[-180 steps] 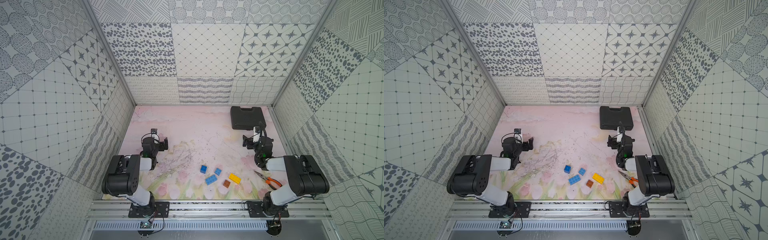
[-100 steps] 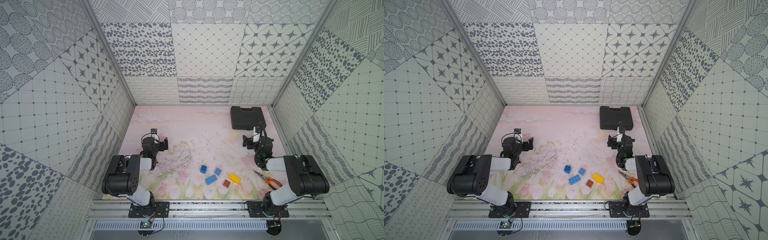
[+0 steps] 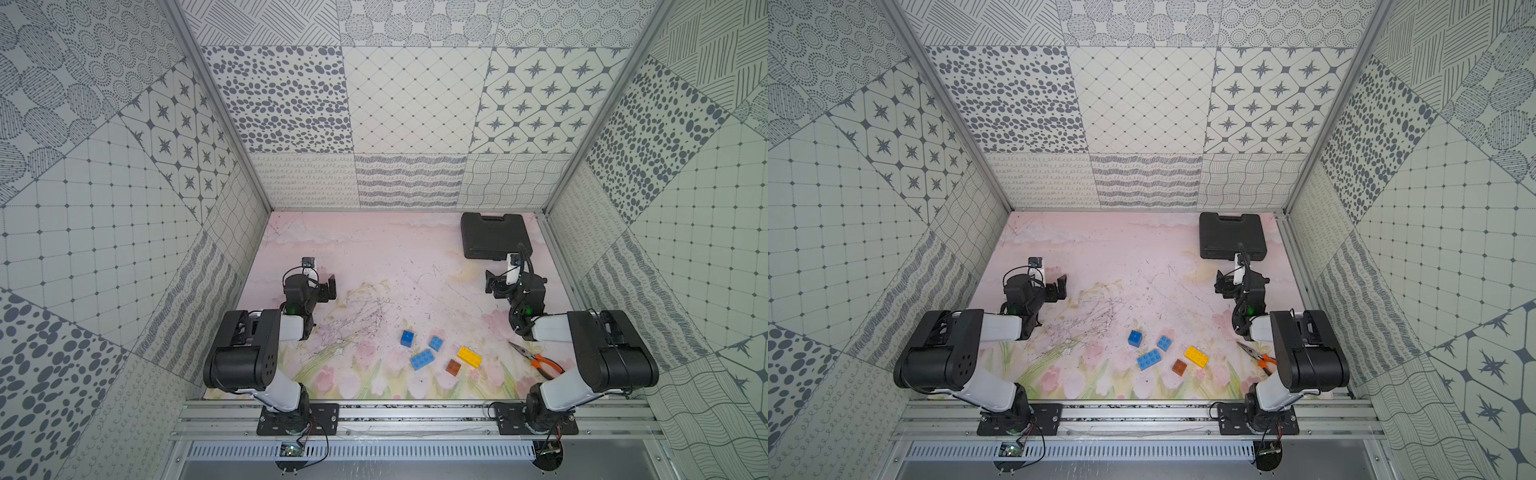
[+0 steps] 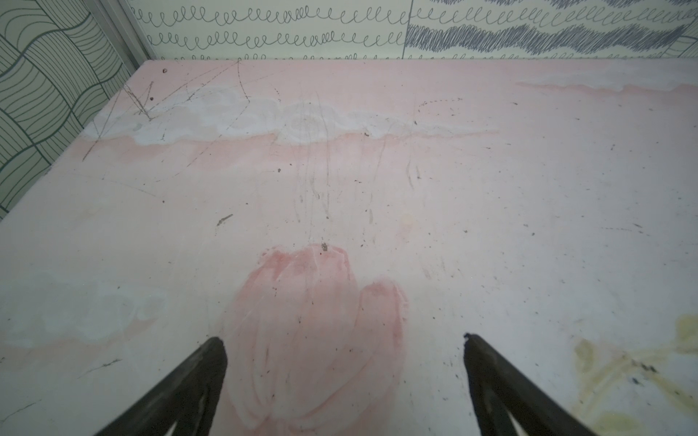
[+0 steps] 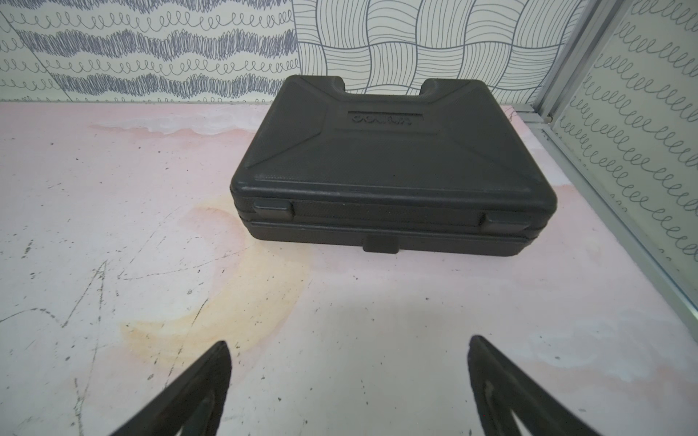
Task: Assemble the letter f with lego
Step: Pick up the lego brick from the center of the board.
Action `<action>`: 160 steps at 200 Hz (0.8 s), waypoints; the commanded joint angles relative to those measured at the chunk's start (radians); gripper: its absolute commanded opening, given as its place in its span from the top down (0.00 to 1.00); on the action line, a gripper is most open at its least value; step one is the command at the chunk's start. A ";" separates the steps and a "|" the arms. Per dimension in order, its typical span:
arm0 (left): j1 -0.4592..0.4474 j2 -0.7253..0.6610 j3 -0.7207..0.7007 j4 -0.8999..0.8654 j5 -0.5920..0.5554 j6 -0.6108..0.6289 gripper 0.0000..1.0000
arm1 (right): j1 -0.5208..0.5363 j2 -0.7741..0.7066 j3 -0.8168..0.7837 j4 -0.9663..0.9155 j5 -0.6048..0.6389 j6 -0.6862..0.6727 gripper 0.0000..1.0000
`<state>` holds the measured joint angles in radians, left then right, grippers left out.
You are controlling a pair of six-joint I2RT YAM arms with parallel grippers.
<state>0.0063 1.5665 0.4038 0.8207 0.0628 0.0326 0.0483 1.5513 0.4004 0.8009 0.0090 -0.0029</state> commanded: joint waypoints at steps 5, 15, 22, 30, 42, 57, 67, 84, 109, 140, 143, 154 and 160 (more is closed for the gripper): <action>0.003 0.004 0.010 0.011 -0.011 -0.005 0.01 | -0.004 0.001 0.011 0.029 0.008 0.013 0.02; 0.002 0.004 0.010 0.011 -0.011 -0.005 0.01 | -0.004 0.002 0.012 0.029 0.008 0.014 0.02; 0.002 0.003 0.011 0.012 -0.016 -0.005 0.01 | -0.003 0.000 0.012 0.030 0.017 0.014 0.02; -0.003 -0.003 0.031 -0.029 -0.061 -0.013 0.01 | 0.004 -0.008 0.022 0.008 0.044 0.017 0.02; -0.005 -0.033 0.060 -0.104 -0.099 -0.028 0.01 | 0.015 -0.044 0.050 -0.075 0.077 0.012 0.02; -0.009 -0.098 0.155 -0.346 -0.171 -0.074 0.01 | 0.043 -0.100 0.131 -0.290 0.149 -0.015 0.02; -0.011 -0.126 0.243 -0.542 -0.186 -0.103 0.01 | 0.063 -0.124 0.215 -0.435 0.206 -0.022 0.02; -0.038 -0.161 0.342 -0.700 -0.207 -0.116 0.01 | 0.100 -0.175 0.279 -0.569 0.240 0.001 0.02; -0.122 -0.250 0.407 -0.795 -0.312 -0.176 0.01 | 0.199 -0.276 0.344 -0.751 0.363 0.046 0.02; -0.167 -0.374 0.453 -0.927 -0.180 -0.281 0.01 | 0.236 -0.357 0.470 -1.047 0.203 0.146 0.02; -0.174 -0.382 0.456 -0.940 -0.166 -0.284 0.01 | 0.239 -0.363 0.479 -1.060 0.180 0.151 0.02; -0.212 -0.415 0.466 -0.985 -0.138 -0.290 0.01 | 0.254 -0.378 0.503 -1.125 0.112 0.166 0.02; -0.235 -0.431 0.468 -1.005 -0.112 -0.286 0.01 | 0.272 -0.379 0.519 -1.165 0.095 0.170 0.02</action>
<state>-0.1455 1.2324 0.8276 0.1352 -0.1280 -0.1406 0.2848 1.2015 0.8608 -0.1108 0.2131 0.0940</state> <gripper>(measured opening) 0.988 0.979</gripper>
